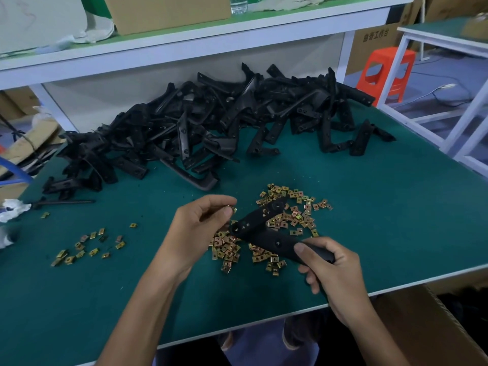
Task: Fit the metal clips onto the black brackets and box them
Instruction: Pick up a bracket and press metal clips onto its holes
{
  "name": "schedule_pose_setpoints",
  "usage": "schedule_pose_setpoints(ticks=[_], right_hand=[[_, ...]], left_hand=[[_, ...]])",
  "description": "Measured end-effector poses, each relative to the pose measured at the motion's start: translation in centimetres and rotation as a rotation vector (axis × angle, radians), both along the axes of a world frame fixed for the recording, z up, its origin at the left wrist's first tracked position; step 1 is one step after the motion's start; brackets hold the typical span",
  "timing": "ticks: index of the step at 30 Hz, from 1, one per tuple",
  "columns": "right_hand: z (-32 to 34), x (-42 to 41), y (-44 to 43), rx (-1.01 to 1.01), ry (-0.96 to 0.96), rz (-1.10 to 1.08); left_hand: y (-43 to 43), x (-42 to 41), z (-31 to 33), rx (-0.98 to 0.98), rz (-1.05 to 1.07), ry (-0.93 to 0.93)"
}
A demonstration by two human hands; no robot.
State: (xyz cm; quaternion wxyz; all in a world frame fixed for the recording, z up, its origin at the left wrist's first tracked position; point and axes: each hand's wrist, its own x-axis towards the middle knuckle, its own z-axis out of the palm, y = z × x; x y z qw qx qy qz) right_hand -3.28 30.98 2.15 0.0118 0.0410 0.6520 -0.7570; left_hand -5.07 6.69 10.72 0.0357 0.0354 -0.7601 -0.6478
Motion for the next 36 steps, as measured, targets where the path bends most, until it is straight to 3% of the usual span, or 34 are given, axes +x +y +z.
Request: schedule_pose_setpoints(ticks=[11,17,28,36], right_hand=[[-0.1,-0.1,0.0,0.022,0.002,0.009],[-0.2,-0.1,0.1,0.008,0.002,0.006],[-0.4,0.0,0.0,0.043,0.001,0.009],[-0.4,-0.1,0.2,0.063,0.010,0.016]], left_hand=[[0.5,0.3,0.0,-0.100,-0.052,-0.056],[0.5,0.3,0.2,-0.007,-0.025,-0.065],[0.4,0.2,-0.5,-0.113,-0.020,-0.049],[1.0,0.4,-0.7,-0.037,-0.011,-0.108]])
